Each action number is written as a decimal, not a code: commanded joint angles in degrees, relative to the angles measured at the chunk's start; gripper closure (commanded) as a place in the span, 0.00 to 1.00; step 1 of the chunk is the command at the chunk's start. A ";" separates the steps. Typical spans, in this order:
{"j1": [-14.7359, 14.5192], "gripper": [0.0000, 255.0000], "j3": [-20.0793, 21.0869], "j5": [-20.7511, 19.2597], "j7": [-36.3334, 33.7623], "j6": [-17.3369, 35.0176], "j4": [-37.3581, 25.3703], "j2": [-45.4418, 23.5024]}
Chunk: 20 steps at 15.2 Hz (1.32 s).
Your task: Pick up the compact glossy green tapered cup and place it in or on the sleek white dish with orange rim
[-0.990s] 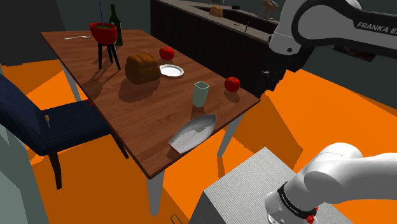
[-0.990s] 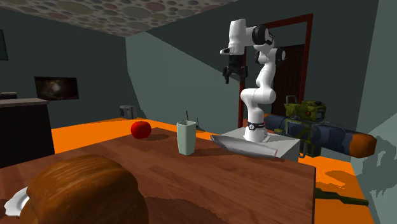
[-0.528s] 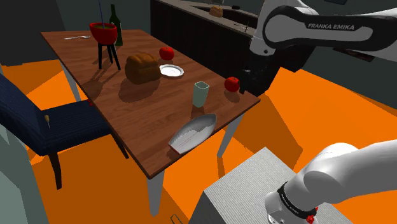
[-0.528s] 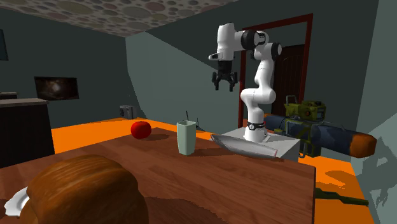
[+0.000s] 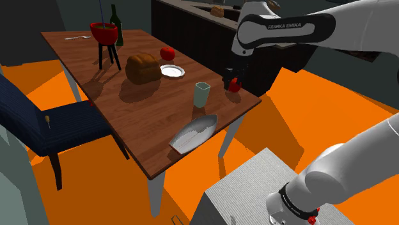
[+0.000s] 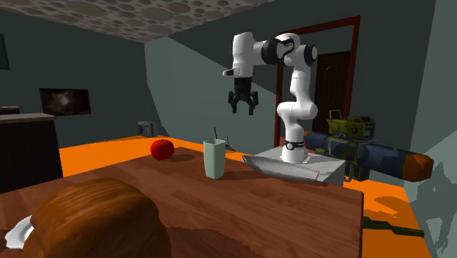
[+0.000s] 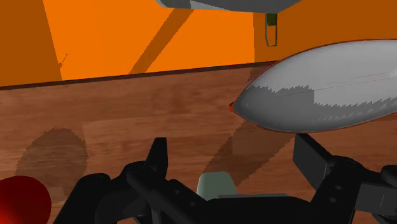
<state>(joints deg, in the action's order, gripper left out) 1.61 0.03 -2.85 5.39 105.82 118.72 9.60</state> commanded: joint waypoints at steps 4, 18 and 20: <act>0.28 0.00 -0.47 0.48 1.73 2.37 -8.90 -11.26; 1.15 0.00 -0.52 1.81 4.94 2.63 -33.92 -36.63; 1.17 0.00 -0.52 1.81 4.93 4.03 -32.80 -36.92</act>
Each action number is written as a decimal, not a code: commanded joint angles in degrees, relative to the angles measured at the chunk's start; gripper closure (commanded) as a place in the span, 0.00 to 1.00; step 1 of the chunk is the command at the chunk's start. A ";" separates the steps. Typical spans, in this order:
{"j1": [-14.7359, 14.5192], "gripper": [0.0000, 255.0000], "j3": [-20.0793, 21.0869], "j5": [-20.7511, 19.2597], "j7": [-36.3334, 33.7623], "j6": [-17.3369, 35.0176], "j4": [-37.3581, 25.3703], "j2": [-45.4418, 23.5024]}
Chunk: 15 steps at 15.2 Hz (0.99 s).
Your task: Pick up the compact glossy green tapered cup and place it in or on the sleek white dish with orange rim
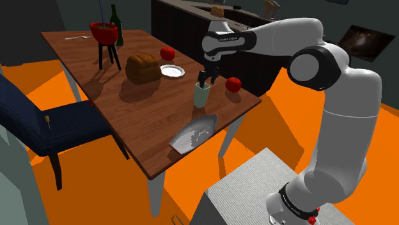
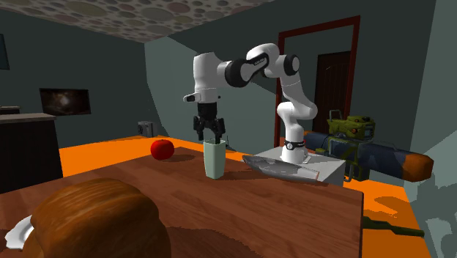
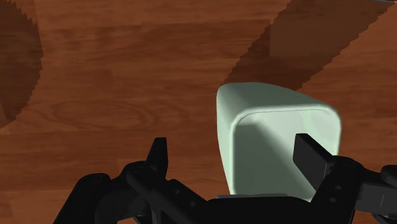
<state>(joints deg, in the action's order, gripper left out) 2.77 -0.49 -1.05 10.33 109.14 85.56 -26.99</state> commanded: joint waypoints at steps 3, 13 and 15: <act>0.03 0.00 0.00 0.00 -0.01 2.51 1.76 -0.72; 0.03 1.00 0.00 0.00 -0.01 2.49 1.72 -0.74; 0.03 1.00 -0.01 0.00 -0.01 2.49 1.72 -0.74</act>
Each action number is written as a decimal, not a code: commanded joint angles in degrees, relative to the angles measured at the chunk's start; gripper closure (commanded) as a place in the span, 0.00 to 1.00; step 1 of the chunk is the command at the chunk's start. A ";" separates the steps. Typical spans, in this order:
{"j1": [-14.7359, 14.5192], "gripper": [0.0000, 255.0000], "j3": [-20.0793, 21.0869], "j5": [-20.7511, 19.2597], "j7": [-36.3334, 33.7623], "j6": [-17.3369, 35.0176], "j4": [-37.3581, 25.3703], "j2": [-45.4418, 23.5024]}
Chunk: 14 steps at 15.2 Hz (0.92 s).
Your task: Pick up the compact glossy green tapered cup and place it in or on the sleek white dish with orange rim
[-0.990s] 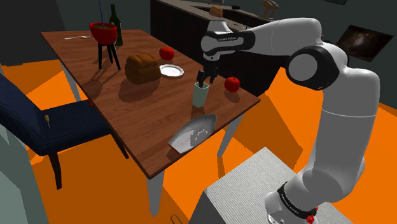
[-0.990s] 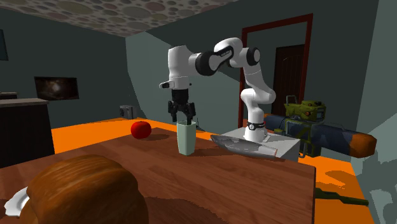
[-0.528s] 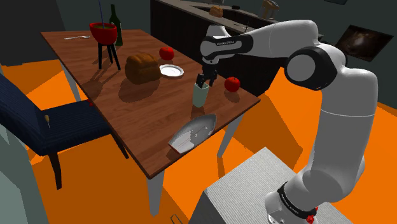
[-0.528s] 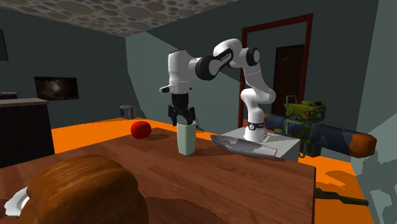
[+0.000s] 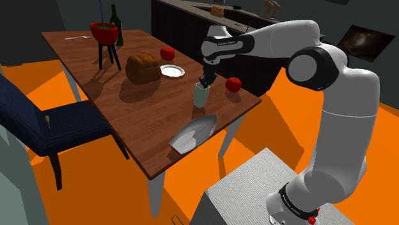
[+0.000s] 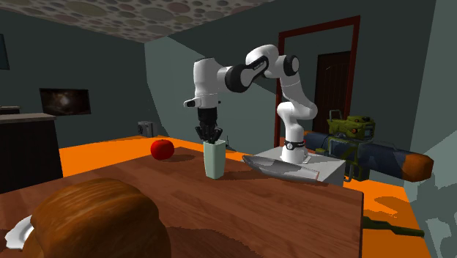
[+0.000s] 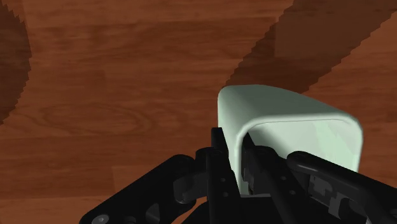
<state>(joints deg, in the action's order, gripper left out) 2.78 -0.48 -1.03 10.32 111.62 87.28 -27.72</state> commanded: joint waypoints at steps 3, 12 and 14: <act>0.02 1.00 -0.02 -0.02 0.00 0.01 0.01 -0.02; 0.01 1.00 -0.02 0.00 0.08 -4.68 -3.27 1.40; 0.01 1.00 -0.02 0.01 0.11 -6.08 -4.41 1.67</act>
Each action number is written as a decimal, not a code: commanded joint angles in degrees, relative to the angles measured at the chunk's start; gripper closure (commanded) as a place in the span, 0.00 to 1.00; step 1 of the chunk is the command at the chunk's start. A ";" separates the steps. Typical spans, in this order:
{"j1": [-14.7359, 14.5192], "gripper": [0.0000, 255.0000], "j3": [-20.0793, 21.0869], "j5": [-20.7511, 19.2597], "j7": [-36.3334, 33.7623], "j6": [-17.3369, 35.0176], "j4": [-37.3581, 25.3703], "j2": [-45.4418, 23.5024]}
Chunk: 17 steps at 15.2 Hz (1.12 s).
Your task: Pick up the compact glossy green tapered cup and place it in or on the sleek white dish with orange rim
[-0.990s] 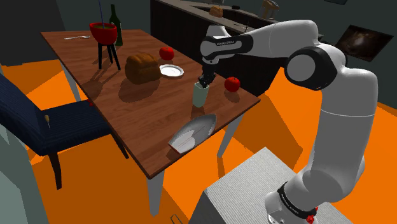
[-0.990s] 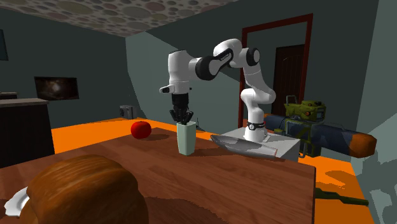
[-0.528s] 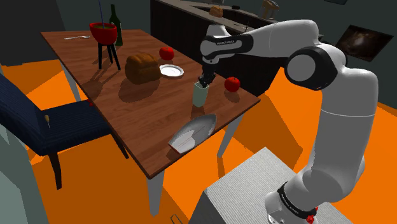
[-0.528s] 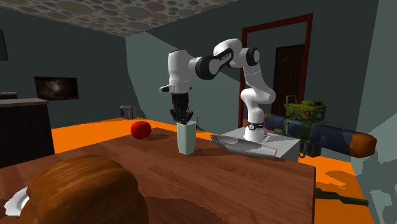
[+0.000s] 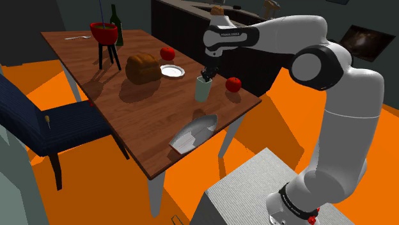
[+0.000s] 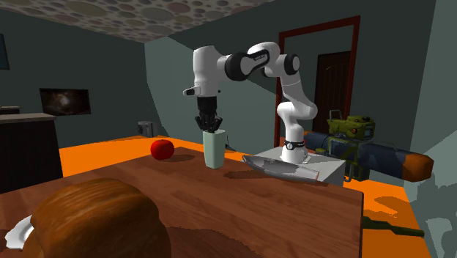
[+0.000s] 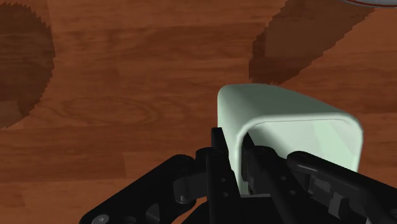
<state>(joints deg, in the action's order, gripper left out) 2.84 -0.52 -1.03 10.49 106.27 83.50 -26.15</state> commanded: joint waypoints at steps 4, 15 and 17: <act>-0.05 1.00 0.02 0.01 -0.01 -3.60 -3.07 0.52; -0.06 1.00 0.02 0.03 0.13 -11.29 -10.74 0.55; -1.05 1.00 0.41 -0.07 -1.26 -9.62 -4.26 5.33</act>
<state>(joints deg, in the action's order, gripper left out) 2.22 -0.29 -1.06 9.83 96.24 77.19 -22.47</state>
